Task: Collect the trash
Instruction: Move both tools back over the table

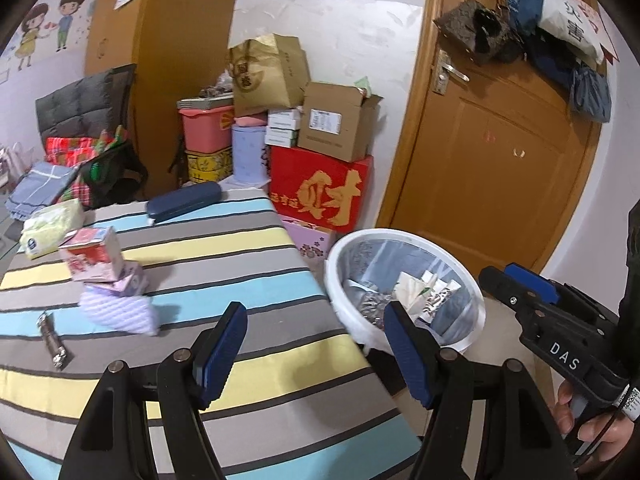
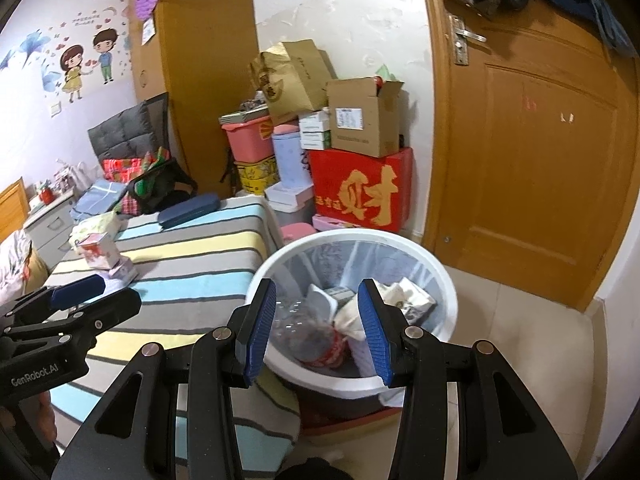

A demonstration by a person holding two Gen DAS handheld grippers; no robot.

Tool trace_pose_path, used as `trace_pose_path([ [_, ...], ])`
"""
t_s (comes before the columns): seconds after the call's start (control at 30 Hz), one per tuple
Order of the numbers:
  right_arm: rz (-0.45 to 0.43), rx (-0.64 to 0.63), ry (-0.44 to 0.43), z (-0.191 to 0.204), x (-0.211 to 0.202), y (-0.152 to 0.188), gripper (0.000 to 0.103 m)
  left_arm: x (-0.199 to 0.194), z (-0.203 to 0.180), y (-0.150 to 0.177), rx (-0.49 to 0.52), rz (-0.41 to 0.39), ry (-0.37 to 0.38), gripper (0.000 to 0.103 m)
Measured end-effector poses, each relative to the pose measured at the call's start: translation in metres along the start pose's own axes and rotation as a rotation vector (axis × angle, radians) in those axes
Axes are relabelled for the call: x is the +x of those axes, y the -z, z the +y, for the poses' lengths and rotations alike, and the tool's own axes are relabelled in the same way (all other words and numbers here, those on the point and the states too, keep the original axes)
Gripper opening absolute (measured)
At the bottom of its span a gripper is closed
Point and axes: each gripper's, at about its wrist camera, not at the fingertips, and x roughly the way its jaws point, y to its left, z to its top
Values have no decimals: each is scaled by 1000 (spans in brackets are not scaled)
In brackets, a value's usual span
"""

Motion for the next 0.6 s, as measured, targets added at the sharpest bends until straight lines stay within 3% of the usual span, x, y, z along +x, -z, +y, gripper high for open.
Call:
trace_pose_path([
  [0.4, -31, -55, -59, 41, -6, 1, 44, -33, 47, 14, -71, -29, -66, 70],
  [0.6, -19, -89, -116, 66, 2, 1, 46, -53, 79, 24, -108, -48, -138, 70],
])
